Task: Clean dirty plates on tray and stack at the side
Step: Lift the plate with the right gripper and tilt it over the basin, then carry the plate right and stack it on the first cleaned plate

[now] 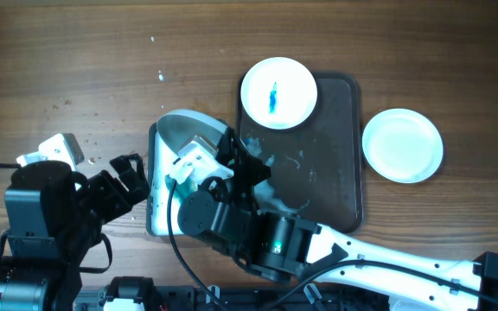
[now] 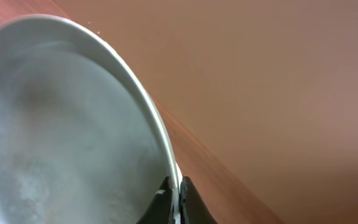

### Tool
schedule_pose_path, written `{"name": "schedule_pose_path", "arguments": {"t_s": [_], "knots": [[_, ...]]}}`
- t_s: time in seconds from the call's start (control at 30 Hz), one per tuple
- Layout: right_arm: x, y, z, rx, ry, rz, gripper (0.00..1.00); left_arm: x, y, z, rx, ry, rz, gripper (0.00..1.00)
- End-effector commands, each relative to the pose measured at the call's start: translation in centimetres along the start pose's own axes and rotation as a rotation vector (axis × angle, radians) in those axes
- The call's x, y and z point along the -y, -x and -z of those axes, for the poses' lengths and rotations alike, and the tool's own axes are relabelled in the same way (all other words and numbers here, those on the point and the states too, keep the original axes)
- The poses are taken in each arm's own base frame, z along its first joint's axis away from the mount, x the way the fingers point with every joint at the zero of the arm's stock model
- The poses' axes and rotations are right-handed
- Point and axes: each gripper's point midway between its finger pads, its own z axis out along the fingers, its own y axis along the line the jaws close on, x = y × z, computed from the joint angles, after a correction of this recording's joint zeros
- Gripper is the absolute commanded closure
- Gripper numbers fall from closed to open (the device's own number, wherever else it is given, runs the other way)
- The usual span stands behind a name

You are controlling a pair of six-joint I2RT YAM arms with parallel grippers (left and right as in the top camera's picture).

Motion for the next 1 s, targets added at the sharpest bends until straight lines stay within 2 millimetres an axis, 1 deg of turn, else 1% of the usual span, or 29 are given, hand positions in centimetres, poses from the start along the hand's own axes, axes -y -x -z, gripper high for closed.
{"name": "schedule_pose_path", "arguments": {"t_s": [0.0,0.03,0.07,0.1,0.13,0.17,0.2,0.23,0.27,0.3,0.4,0.67,0.77,0.83,0.87,0.93,0.97], "knots": [[3.3,0.2,-0.1,-0.037,-0.168,0.052,0.96,-0.3,0.4,0.3,0.02,0.014,0.008,0.0],[4.3,0.3,-0.2,-0.036,-0.213,-0.046,0.96,-0.3,0.4,0.3,0.02,0.014,0.008,0.0],[3.2,0.9,-0.3,-0.005,-0.15,-0.081,0.96,-0.3,0.4,0.3,0.02,0.014,0.008,0.0],[2.0,1.3,-0.2,0.016,-0.087,-0.011,0.96,-0.3,0.4,0.3,0.02,0.014,0.008,0.0],[1.9,1.4,-0.1,0.015,-0.09,0.075,0.96,-0.3,0.4,0.3,0.02,0.014,0.008,0.0],[2.9,1.3,-0.1,-0.005,-0.15,0.079,0.96,-0.3,0.4,0.3,0.02,0.014,0.008,0.0],[3.8,1.4,-0.2,-0.008,-0.196,0.007,0.96,-0.3,0.4,0.3,0.02,0.014,0.008,0.0],[3.6,1.7,-0.3,0.007,-0.184,-0.052,0.96,-0.3,0.4,0.3,0.02,0.014,0.008,0.0],[2.3,2.3,-0.2,0.038,-0.115,-0.026,0.96,-0.3,0.4,0.3,0.02,0.014,0.008,0.0],[1.7,2.5,-0.1,0.052,-0.087,0.003,0.96,-0.3,0.4,0.3,0.02,0.014,0.008,0.0],[1.2,2.4,-0.1,0.049,-0.081,0.029,0.96,-0.3,0.4,0.3,0.02,0.014,0.008,0.0],[1.0,2.3,-0.3,0.046,-0.081,0.031,0.96,-0.3,0.4,0.3,0.02,0.014,0.008,0.0],[1.0,2.2,-0.3,0.043,-0.079,-0.035,0.96,-0.3,0.4,0.3,0.02,0.014,0.008,0.0],[1.0,1.2,-0.7,0.016,-0.077,-0.108,0.96,-0.3,0.4,0.3,0.02,0.014,0.008,0.0],[0.6,0.0,-1.2,-0.017,-0.054,-0.159,0.96,-0.3,0.4,0.3,0.02,0.014,0.008,0.0],[-2.0,-3.1,-2.6,-0.123,0.12,-0.258,0.96,-0.3,0.4,0.3,0.02,0.014,0.008,0.0],[-3.4,-4.9,-3.2,-0.201,0.226,-0.331,0.96,-0.3,0.4,0.3,0.02,0.014,0.008,0.0]]}}
